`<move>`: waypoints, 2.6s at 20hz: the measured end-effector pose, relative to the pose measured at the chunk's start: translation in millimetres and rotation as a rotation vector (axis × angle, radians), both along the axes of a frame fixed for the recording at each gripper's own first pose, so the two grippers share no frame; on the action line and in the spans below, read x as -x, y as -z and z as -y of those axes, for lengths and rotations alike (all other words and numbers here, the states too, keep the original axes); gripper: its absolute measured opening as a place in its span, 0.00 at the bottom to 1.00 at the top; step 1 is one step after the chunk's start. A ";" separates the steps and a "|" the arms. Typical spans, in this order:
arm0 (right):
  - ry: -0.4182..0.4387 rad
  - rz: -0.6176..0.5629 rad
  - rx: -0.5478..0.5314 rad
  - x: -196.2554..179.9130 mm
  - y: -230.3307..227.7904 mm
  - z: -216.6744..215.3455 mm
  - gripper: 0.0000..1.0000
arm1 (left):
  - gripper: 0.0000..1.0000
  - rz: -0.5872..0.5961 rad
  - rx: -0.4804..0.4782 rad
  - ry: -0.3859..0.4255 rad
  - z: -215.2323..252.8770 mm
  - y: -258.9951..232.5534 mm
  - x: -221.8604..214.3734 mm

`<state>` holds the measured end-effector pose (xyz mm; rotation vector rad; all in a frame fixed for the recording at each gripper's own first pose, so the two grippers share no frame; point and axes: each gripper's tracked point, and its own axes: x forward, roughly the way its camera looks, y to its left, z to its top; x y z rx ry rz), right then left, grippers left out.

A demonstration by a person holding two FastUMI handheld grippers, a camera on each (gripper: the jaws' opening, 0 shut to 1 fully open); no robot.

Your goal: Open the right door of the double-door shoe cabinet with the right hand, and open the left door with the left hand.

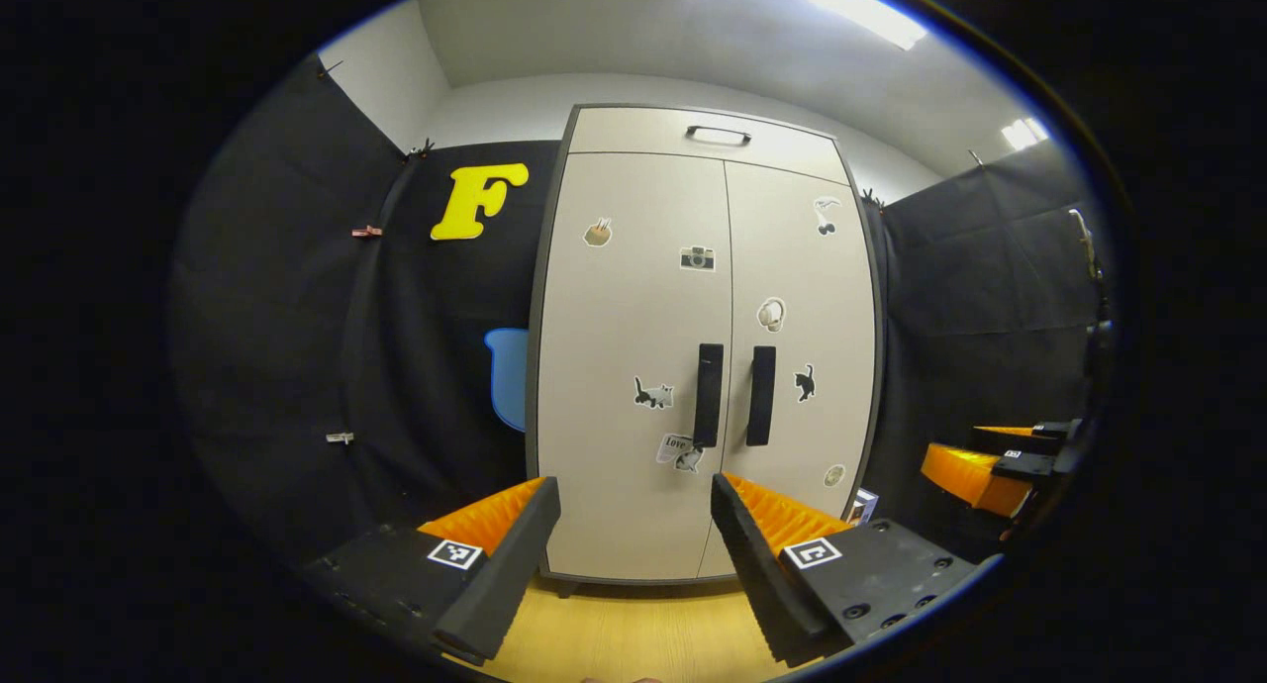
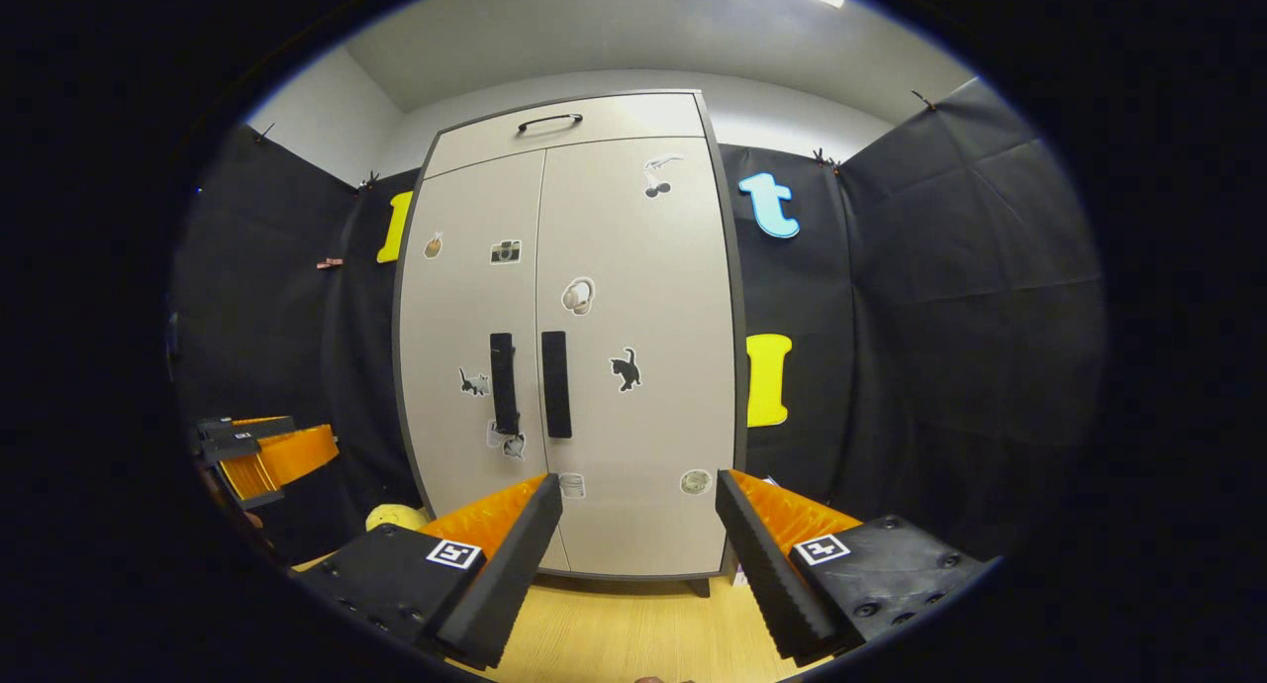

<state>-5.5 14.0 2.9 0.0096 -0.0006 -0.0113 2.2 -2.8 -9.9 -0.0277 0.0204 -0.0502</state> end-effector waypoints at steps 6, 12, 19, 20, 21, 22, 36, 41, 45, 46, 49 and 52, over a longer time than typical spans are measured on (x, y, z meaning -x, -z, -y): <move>0.014 -0.004 -0.010 -3.8 0.3 -2.5 0.98 | 0.95 -0.016 -0.006 0.005 -4.3 6.3 -3.2; 0.009 -0.030 -0.005 -15.1 3.1 -10.5 0.99 | 0.95 -0.028 -0.001 0.003 -7.9 12.1 -9.6; -0.007 -0.026 -0.019 -50.9 -17.1 -26.4 0.99 | 0.95 -0.046 -0.004 0.009 -16.4 17.3 -17.9; -0.013 -0.041 -0.023 -58.4 -17.3 -30.4 0.98 | 0.95 -0.045 -0.005 0.007 -18.1 17.1 -19.6; -0.022 -0.060 -0.018 -66.5 -16.6 -37.0 0.98 | 0.95 -0.045 -0.006 0.004 -19.5 17.8 -20.8; -0.028 -0.070 -0.010 -75.0 -17.4 -41.1 0.98 | 0.95 -0.046 -0.005 0.002 -21.3 18.5 -22.4; -0.009 -0.089 0.033 -211.0 -37.2 -90.8 0.97 | 0.95 -0.102 0.001 -0.044 -60.7 39.2 -22.2; 0.027 -0.131 0.022 -239.3 -21.7 -91.7 0.98 | 0.95 -0.107 0.014 -0.075 -80.3 40.7 -20.1; 0.041 -0.163 0.008 -250.7 -9.2 -95.4 0.98 | 0.95 -0.114 0.018 -0.093 -94.0 44.3 -16.7; 0.046 -0.168 0.004 -253.2 -6.9 -95.4 0.96 | 0.95 -0.116 0.021 -0.093 -96.0 45.6 -15.7; 0.071 -0.175 -0.004 -257.1 -4.5 -92.6 0.84 | 0.95 -0.117 0.022 -0.096 -102.3 46.1 -12.8; 0.060 -0.182 -0.035 -260.1 -2.1 -98.8 0.62 | 0.95 -0.119 0.022 -0.094 -106.0 48.7 -9.0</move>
